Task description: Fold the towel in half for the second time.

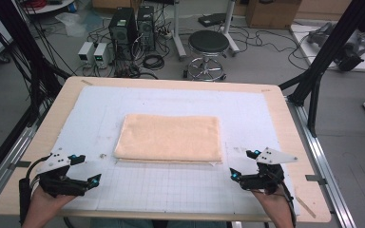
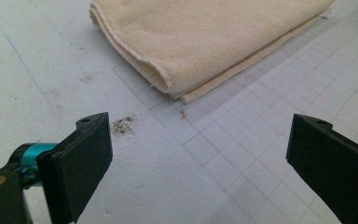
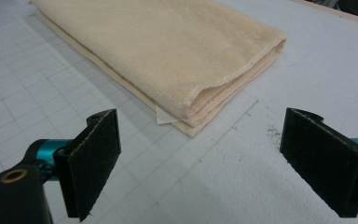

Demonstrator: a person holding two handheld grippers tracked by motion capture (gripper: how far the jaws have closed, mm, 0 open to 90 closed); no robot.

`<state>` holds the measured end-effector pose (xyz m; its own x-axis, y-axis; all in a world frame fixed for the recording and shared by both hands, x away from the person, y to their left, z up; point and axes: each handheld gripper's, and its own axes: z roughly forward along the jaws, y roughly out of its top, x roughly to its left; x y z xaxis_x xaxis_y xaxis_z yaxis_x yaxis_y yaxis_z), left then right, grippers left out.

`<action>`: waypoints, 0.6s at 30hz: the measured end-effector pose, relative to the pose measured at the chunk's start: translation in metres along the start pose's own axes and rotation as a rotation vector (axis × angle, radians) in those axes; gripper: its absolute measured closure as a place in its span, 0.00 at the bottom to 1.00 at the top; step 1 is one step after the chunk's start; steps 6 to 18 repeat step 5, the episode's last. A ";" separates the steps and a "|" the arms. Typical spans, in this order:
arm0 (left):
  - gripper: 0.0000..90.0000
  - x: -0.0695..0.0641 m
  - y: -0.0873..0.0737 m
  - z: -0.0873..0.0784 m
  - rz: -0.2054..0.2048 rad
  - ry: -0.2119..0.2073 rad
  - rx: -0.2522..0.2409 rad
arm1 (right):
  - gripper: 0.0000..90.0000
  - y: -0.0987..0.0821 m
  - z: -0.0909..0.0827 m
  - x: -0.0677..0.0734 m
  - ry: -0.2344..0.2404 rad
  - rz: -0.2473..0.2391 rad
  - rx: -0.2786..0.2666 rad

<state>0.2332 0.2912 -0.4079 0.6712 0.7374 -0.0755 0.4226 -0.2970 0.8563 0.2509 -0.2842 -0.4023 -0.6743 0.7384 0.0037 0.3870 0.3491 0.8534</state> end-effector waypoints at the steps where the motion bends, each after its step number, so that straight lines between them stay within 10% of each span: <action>1: 0.08 0.000 0.000 0.000 -0.005 -0.001 0.000 | 0.13 0.000 0.000 0.000 0.001 -0.005 -0.003; 18: 0.08 0.001 0.000 -0.001 -0.007 0.002 -0.005 | 0.13 0.001 0.001 0.000 -0.005 -0.011 -0.002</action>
